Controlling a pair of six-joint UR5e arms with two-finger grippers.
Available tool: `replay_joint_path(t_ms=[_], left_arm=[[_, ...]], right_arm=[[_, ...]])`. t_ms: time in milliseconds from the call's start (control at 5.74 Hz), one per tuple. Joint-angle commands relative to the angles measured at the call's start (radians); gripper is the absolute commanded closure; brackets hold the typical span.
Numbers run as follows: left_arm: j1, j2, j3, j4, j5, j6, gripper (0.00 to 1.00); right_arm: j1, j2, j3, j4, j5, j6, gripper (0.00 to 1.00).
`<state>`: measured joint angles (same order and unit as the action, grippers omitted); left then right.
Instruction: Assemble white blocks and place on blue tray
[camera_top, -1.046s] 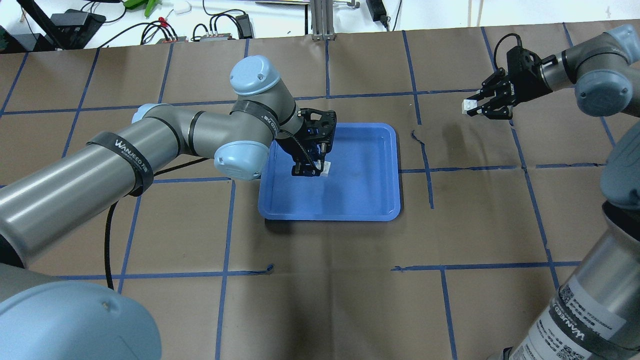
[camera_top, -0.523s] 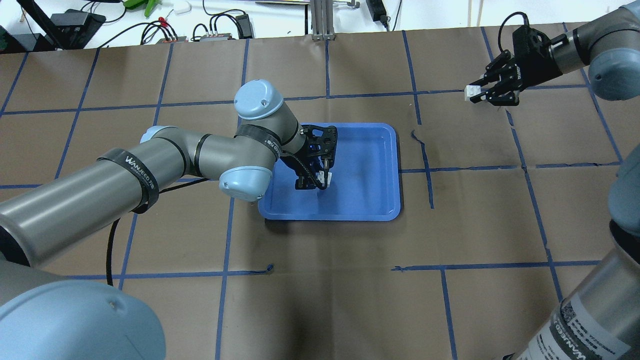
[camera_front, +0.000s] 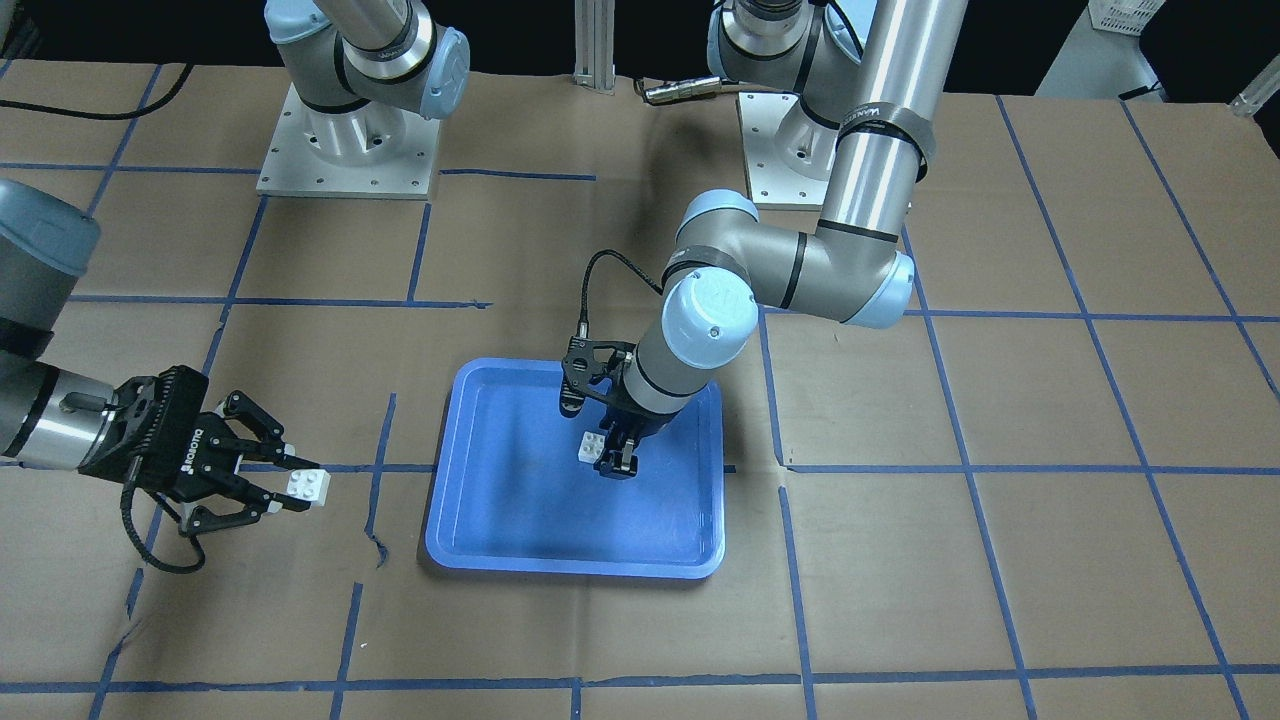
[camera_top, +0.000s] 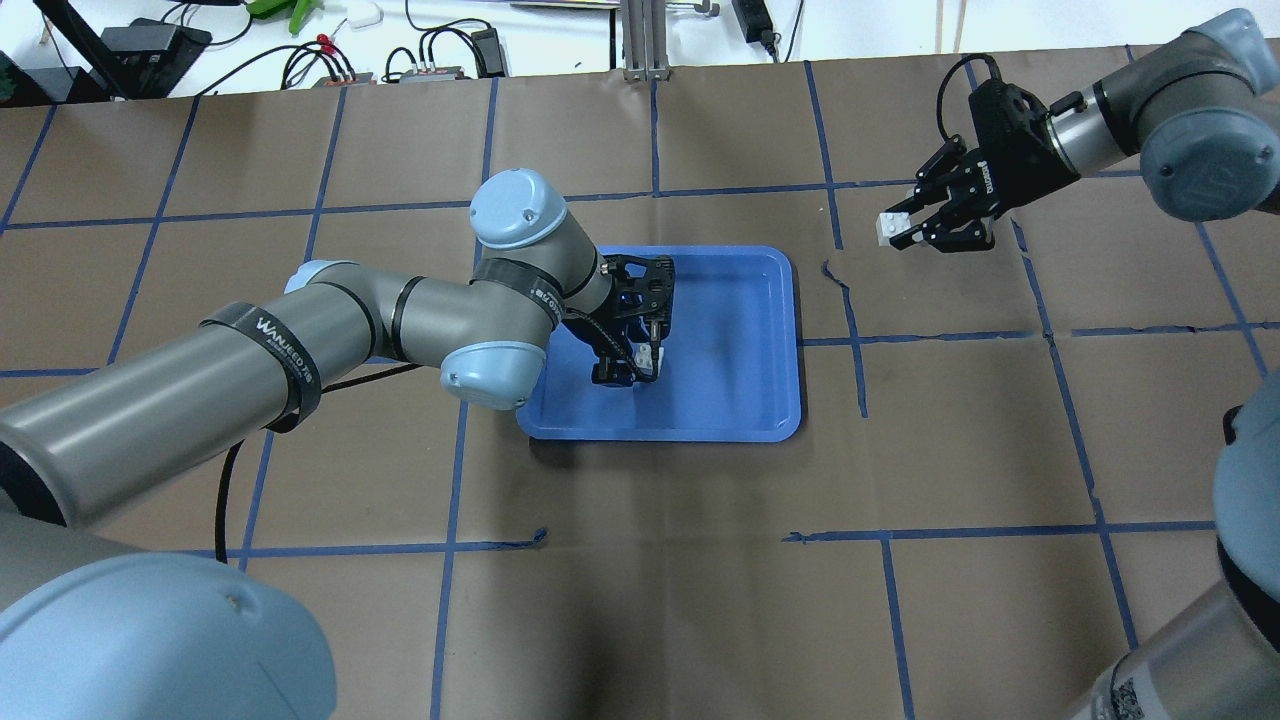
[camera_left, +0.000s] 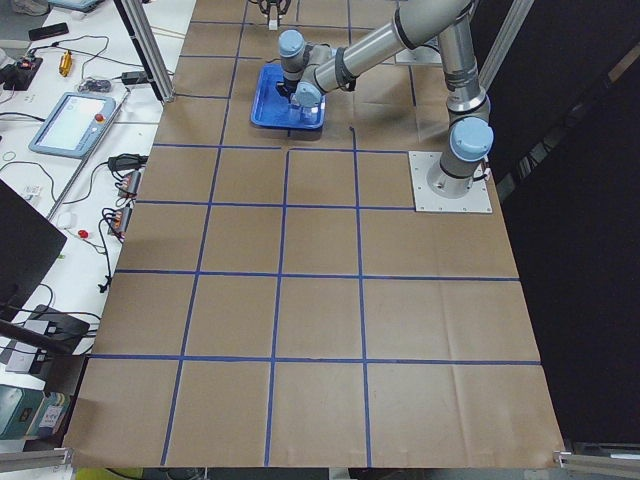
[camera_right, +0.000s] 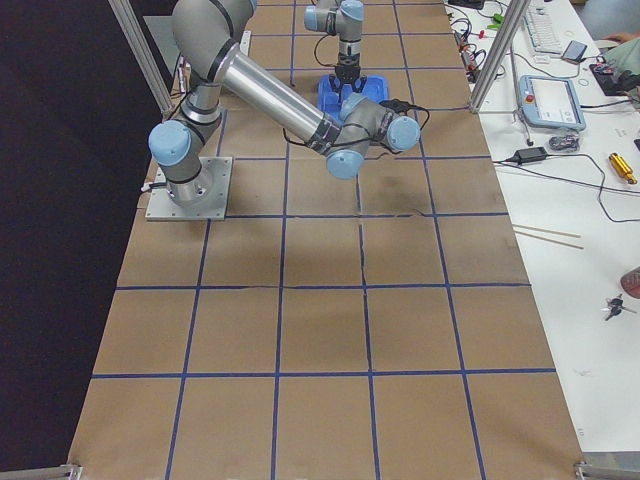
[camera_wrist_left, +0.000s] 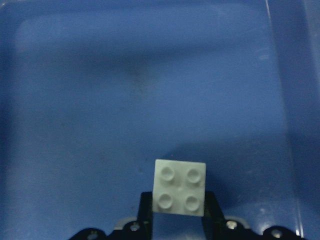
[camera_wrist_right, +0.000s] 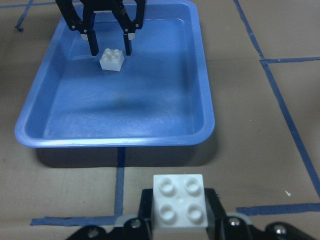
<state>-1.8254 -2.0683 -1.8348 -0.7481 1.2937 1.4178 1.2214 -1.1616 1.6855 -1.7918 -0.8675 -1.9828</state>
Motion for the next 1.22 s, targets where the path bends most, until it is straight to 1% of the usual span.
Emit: replay_joint_path(t_ms=[0, 174, 349, 523, 697, 872, 1046], left_arm=[[0.000, 0.028, 0.006, -0.010, 0.009, -0.026, 0.05], [0.012, 0.077, 0.025, -0.077, 0.009, -0.067, 0.04], [0.024, 0.132, 0.040, -0.197, 0.012, -0.088, 0.04], [0.062, 0.187, 0.045, -0.305, 0.053, -0.086, 0.04], [0.069, 0.233, 0.043, -0.380, 0.077, -0.091, 0.04], [0.071, 0.269, 0.040, -0.402, 0.113, -0.196, 0.04], [0.072, 0.280, 0.026, -0.413, 0.213, -0.333, 0.02]], right_arm=[[0.001, -0.041, 0.052, 0.003, -0.002, 0.001, 0.91], [0.000, -0.043, 0.075, 0.002, -0.002, -0.001, 0.91], [0.003, -0.047, 0.103, 0.002, -0.001, 0.004, 0.91], [0.006, -0.056, 0.134, -0.007, -0.001, 0.005, 0.90], [0.030, -0.056, 0.149, -0.014, 0.002, 0.001, 0.90], [0.093, -0.055, 0.152, -0.026, 0.007, 0.013, 0.90], [0.114, -0.055, 0.163, -0.050, 0.007, 0.024, 0.90]])
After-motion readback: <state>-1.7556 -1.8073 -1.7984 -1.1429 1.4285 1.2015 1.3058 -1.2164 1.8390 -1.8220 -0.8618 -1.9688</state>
